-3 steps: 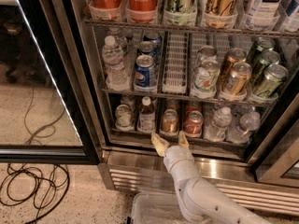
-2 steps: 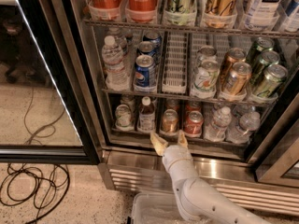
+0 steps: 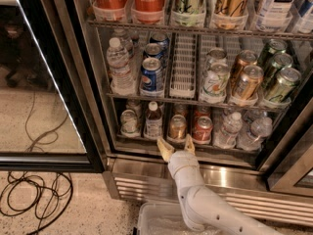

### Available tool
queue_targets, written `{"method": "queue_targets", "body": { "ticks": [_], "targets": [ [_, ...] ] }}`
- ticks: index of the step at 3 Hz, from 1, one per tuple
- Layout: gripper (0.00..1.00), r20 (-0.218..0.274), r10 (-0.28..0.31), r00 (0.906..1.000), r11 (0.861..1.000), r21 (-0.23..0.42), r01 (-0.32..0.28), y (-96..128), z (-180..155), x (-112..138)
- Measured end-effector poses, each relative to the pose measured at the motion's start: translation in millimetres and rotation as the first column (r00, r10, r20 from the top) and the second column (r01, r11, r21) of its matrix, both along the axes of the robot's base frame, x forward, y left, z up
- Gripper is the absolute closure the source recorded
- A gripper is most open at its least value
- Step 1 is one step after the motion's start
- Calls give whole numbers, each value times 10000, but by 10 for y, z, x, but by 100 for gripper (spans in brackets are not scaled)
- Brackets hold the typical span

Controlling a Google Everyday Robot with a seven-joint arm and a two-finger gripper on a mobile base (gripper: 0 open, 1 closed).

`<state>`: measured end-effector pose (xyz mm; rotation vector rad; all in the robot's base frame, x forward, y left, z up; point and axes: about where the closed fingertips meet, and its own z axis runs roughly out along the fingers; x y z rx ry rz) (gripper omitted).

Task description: Pick orange can from bottom shelf of fridge

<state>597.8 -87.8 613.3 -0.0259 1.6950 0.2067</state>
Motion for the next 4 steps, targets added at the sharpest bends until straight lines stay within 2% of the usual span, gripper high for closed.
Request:
{"method": "queue_targets", "body": {
  "ticks": [1,3,4],
  "targets": [
    [41,92,-122,9999,9999,-82,123,-9,-24,27],
    [43,107,-359,9993,9991,-224,361,-57,-110,71],
    [42,341,-658,9972,9970,-382,671,-102,-76,95]
  ]
}}
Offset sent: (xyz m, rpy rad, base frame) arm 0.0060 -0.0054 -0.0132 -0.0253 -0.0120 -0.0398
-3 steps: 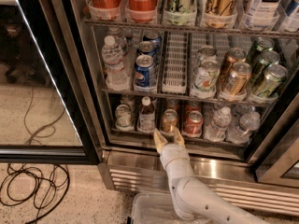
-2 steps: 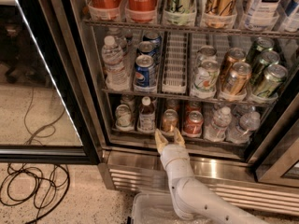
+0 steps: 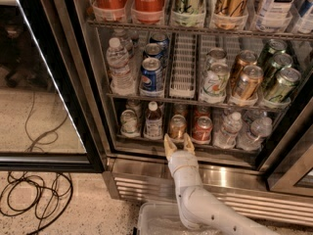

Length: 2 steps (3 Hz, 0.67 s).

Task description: Pick orange can from bottom shelf of fridge

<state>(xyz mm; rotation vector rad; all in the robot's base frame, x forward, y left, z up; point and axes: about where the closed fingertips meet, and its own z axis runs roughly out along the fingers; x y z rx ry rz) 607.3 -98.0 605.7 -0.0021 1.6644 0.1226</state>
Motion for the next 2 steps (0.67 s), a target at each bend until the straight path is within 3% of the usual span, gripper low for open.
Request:
{"method": "queue_targets", "body": {
  "ticks": [2],
  "targets": [
    [40,662,-408,9970,9984,-367,433,-13,96,113]
  ]
}}
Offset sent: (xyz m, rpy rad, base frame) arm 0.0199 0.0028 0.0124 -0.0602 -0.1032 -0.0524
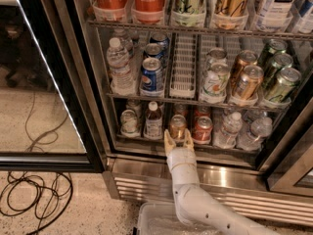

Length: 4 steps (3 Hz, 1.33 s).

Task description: Pick orange can from bottom shelf of fridge

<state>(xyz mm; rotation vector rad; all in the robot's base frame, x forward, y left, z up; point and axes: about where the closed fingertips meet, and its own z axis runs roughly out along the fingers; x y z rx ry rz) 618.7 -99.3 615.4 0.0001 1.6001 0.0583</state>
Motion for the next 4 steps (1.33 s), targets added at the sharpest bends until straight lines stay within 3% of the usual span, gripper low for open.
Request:
{"method": "queue_targets", "body": {
  "ticks": [4],
  "targets": [
    [40,243,-397,9989,9929,-1110,422,-7,-74,267]
  ]
}}
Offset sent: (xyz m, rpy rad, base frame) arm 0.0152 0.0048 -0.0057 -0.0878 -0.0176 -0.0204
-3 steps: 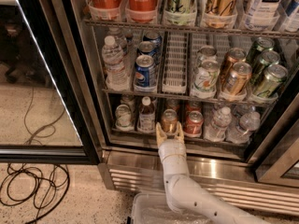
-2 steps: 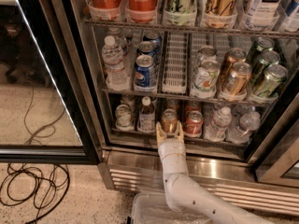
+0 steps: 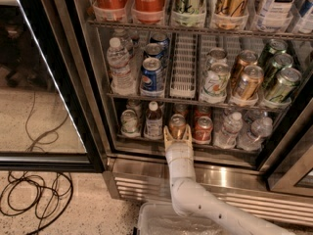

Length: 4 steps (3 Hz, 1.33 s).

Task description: Pick orange can from bottom shelf of fridge

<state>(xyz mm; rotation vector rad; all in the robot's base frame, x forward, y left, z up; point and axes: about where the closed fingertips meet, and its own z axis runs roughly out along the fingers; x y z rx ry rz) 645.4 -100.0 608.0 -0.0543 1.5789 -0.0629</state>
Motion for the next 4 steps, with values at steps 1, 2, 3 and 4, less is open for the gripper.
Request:
{"method": "queue_targets", "body": {
  "ticks": [1,2,3,4],
  "targets": [
    [41,146,-123,9998,9999,-59,124,-9,-9,107],
    [40,265,-249,9993,9996,152,245,-34,-8,188],
    [50,369,-342,9987,9988,364,329,-57,12,224],
    [69,345,-360,9988,9973,659,337,-66,31,164]
  ]
}}
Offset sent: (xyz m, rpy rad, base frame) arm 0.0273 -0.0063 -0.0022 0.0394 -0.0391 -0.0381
